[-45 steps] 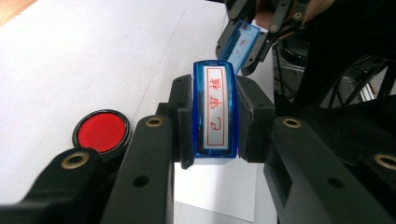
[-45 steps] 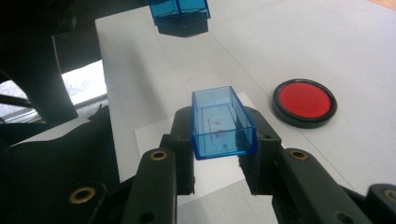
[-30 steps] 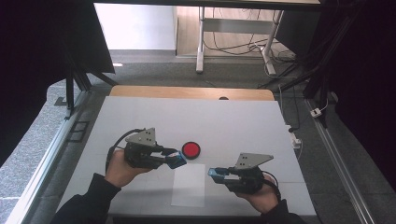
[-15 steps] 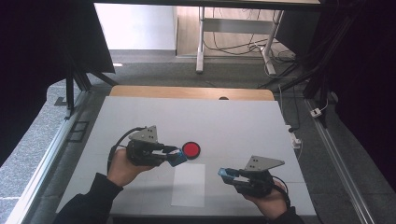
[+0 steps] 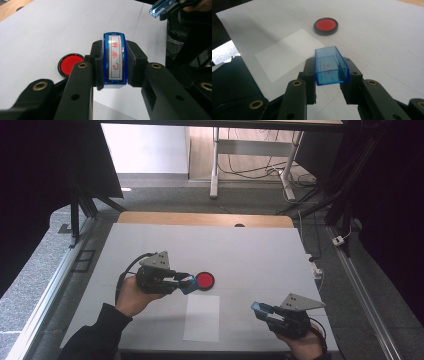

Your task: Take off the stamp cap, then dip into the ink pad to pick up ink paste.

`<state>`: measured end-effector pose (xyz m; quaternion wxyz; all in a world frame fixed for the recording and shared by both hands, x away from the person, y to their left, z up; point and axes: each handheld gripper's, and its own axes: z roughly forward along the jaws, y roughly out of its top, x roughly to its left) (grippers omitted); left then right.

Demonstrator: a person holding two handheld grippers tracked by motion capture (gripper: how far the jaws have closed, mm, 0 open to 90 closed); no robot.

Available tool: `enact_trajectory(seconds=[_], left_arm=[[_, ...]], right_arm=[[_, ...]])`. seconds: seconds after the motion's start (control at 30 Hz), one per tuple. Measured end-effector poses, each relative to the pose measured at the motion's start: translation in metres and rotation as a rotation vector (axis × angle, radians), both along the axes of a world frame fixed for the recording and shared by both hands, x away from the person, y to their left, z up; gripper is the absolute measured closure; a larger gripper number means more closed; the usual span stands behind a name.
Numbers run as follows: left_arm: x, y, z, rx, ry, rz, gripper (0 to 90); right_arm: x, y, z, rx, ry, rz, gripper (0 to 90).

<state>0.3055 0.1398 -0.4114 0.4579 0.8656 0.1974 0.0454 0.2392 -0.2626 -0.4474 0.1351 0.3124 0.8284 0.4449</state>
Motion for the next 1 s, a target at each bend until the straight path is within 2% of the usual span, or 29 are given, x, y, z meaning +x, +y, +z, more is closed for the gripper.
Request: enact_trajectory(seconds=[0.33, 0.67, 1.0], left_arm=[[0.004, -0.004, -0.001, 0.006, 0.006, 0.009, 70.7], [0.011, -0.005, 0.0, 0.005, 0.012, 0.018, 70.7], [0.021, -0.009, -0.004, 0.022, 0.02, 0.028, 70.7]], right_arm=[[-0.008, -0.018, -0.001, 0.023, 0.016, -0.069, 68.4], [-0.012, -0.03, -0.004, 0.024, 0.038, -0.101, 68.5], [-0.014, -0.033, -0.005, 0.021, 0.041, -0.113, 68.4]])
